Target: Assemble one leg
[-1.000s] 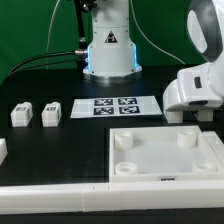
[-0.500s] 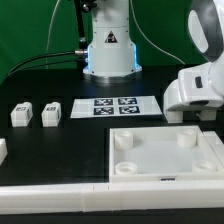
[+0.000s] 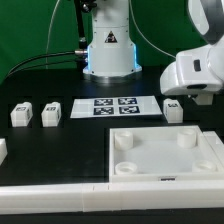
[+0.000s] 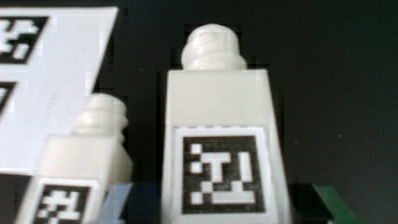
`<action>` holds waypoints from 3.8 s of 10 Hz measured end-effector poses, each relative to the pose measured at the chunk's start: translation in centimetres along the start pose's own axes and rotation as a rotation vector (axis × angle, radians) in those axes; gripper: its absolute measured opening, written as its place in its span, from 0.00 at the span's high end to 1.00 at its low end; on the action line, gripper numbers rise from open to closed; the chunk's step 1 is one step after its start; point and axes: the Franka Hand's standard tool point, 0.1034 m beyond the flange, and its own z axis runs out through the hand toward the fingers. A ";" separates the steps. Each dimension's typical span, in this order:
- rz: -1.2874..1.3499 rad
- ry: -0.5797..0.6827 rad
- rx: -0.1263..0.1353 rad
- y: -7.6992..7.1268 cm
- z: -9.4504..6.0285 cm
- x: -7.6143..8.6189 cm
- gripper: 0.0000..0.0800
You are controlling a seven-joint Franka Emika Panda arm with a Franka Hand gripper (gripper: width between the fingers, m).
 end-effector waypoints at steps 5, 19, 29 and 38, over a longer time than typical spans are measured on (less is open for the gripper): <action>0.007 0.063 0.007 0.4 -1.7 -0.5 0.63; -0.058 0.968 0.058 5.1 -11.8 1.2 0.63; -0.161 1.040 0.011 7.3 -18.7 6.7 0.63; -0.209 1.469 0.003 7.2 -20.5 8.8 0.63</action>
Offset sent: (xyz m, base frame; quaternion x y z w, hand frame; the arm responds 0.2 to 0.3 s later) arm 0.0000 0.0000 0.0000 0.0000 0.0899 0.0000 0.9960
